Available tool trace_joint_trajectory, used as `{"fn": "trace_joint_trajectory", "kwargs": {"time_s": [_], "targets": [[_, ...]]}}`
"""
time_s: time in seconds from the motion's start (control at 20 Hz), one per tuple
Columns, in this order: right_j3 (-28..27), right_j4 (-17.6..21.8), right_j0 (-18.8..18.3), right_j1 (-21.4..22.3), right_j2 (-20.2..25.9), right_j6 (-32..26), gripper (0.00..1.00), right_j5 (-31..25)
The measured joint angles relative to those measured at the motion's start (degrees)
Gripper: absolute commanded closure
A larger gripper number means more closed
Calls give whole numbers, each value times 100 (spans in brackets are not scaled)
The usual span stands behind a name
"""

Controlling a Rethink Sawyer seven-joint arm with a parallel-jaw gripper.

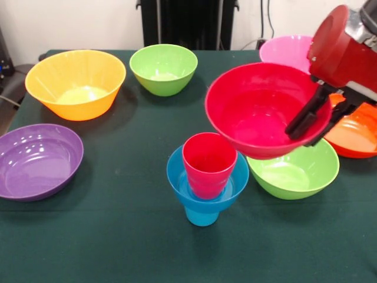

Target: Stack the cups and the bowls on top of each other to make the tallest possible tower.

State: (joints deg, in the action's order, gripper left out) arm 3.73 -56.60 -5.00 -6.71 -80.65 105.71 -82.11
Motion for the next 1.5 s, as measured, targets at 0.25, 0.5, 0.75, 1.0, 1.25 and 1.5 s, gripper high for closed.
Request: {"fn": "trace_joint_trajectory", "kwargs": {"time_s": [0.25, 0.5, 0.75, 1.0, 1.25, 1.5], "targets": [[527, 680, 312, 74, 409, 0, 100, 192], [697, 990, 392, 130, 591, 0, 100, 322], [688, 1020, 305, 125, 633, 0, 100, 332], [604, 1020, 128, 106, 633, 0, 100, 336], [610, 1025, 20, 98, 658, 0, 100, 469], [621, 1024, 21, 97, 707, 0, 100, 662]]}}
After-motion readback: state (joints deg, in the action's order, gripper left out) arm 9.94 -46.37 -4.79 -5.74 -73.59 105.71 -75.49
